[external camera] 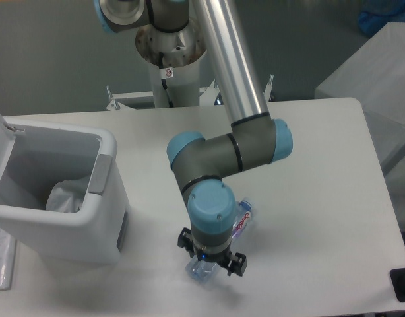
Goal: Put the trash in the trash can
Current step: 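Lower onto the bottle and close the gripper around it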
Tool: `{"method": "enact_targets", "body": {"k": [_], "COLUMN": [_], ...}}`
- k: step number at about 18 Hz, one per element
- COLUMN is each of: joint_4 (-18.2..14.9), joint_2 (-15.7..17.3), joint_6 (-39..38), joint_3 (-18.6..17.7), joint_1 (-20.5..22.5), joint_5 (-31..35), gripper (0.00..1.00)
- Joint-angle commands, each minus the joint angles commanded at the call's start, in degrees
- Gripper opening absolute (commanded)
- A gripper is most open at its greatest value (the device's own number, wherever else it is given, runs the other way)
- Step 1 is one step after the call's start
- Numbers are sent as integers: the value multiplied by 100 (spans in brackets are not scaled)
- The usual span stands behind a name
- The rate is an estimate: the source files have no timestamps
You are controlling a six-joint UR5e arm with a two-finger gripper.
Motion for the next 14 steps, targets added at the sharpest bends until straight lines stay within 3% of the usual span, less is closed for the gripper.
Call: {"method": "enact_targets", "body": {"k": [7, 12, 14], "joint_4": [0, -141, -150], "joint_2": [-273, -255, -229], "joint_6": [-53, -53, -53], "joint_3": [18, 9, 18], "joint_1": [-220, -229, -229], "joint_5": [317, 317, 317], "gripper": [99, 67, 63]}}
